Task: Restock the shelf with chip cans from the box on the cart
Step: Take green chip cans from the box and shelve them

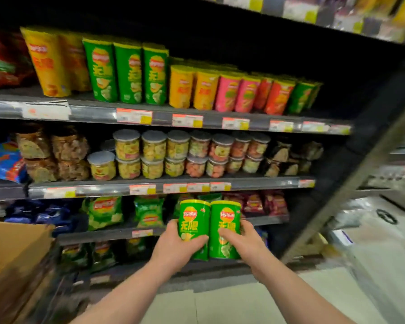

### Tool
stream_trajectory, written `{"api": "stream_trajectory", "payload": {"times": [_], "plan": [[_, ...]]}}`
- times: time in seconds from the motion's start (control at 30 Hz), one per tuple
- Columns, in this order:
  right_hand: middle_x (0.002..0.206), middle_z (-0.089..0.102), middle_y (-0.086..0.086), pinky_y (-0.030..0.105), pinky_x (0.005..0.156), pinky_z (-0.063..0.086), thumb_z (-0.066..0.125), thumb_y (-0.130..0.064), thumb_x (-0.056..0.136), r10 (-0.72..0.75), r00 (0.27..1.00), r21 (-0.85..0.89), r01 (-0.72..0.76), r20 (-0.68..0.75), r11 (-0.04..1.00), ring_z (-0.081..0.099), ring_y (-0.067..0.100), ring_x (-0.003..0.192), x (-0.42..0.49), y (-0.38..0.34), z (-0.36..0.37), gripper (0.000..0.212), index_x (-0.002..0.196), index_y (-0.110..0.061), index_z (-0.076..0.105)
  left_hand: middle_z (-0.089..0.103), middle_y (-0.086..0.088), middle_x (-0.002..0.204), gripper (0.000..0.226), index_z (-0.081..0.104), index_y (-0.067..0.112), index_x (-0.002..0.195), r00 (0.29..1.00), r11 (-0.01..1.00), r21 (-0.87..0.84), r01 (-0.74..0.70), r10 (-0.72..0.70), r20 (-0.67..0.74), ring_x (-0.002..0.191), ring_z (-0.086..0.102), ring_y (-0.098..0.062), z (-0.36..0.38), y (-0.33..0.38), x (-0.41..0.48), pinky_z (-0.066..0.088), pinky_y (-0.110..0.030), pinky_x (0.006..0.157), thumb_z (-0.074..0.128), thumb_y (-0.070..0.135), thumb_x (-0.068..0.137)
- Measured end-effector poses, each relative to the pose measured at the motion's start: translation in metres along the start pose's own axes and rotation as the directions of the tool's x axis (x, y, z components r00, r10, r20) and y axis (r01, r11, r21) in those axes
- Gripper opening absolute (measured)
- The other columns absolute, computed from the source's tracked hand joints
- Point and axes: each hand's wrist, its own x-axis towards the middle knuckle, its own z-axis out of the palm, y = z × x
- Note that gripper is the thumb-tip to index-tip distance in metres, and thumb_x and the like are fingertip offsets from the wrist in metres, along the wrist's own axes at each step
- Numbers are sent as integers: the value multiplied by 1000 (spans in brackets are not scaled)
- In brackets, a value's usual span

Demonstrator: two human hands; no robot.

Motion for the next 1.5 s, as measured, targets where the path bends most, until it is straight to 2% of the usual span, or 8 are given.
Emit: {"api": "stream_trajectory", "payload": {"times": [0.2,0.4,0.6,0.77,0.9,1.17,1.4,1.5], "plan": [[103,61,-4,24,69,48,70,-25,82,9,994,47,-4,-112,999,61,10,91,-17,26,-103,44,119,-18,47,54,17,86,52,39,27,106,991,996,18,-92,90,97,79,55,-2,95,43,-18,43,-23,66,76,40,73],[104,62,-3,24,69,49,70,-24,83,6,988,93,9,-155,996,62,11,91,-18,37,-163,41,116,-21,46,57,16,90,50,37,30,104,976,992,11,-129,125,178,82,58,-1,146,72,-24,49,-28,82,76,38,74],[107,63,0,28,73,52,70,-25,83,-4,988,119,22,-151,993,65,15,93,10,29,-188,44,120,-18,47,57,18,89,54,37,31,109,974,986,40,-163,154,164,85,58,-4,163,99,4,48,-30,84,75,42,73],[106,64,-2,24,67,50,70,-25,84,-36,972,137,69,-234,988,65,12,91,45,7,-220,45,122,-18,46,62,12,96,55,40,29,110,957,977,25,-210,200,211,90,61,-10,188,138,47,51,-35,87,77,43,71],[112,62,-1,27,75,52,71,-28,82,-79,947,94,113,-312,989,63,14,97,83,-18,-253,53,125,-18,43,59,14,94,56,36,30,109,933,961,8,-276,266,243,91,60,-10,208,179,88,50,-33,85,76,44,71],[103,68,-3,32,79,54,72,-19,82,-184,903,63,225,-389,972,67,14,91,161,-75,-284,37,112,-23,52,58,15,96,55,37,31,113,900,929,-94,-359,371,229,89,59,-6,209,244,167,47,-30,83,76,37,74],[105,70,0,36,83,55,72,-20,82,-275,848,42,329,-453,944,69,16,92,216,-127,-320,37,115,-19,54,52,20,90,50,36,34,105,886,910,-143,-389,413,211,78,51,6,202,270,207,38,-13,61,76,33,76],[103,70,0,28,74,53,71,-17,83,-323,824,34,382,-466,924,68,13,88,242,-151,-337,33,111,-18,55,58,18,94,52,41,34,113,877,903,-128,-411,429,214,83,54,5,201,279,219,40,-10,66,76,36,75]]}}
